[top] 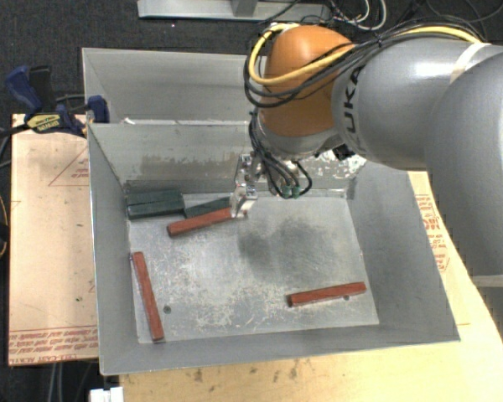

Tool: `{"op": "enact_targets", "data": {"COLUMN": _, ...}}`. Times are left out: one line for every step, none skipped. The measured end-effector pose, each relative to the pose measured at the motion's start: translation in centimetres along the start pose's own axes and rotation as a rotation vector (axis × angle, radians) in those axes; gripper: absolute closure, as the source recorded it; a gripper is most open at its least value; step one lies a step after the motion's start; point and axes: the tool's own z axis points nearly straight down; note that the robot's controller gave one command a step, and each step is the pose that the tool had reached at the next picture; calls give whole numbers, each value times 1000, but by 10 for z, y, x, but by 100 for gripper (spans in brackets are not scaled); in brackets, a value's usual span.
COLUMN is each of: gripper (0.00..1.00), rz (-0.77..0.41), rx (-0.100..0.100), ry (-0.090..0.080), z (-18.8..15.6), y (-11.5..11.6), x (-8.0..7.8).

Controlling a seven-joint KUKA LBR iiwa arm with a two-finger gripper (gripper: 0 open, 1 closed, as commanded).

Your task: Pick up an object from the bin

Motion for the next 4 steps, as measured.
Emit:
{"op": "enact_targets", "data": {"gripper": 100, "rz": 1, "rx": -1, "ry": -10, "z": -44, "y": 1, "x": -2}}
{"op": "enact_targets", "data": {"gripper": 0, "rz": -389, "rx": 1, "ry": -3, "z": 74, "y": 26, "x": 0}}
{"op": "enact_targets", "data": {"gripper": 100, "rz": -386, "rx": -1, "ry": -13, "z": 71, "y": 27, "x": -2}}
{"op": "enact_targets", "data": {"gripper": 100, "rz": -386, "rx": -1, "ry": -13, "z": 71, "y": 27, "x": -2}}
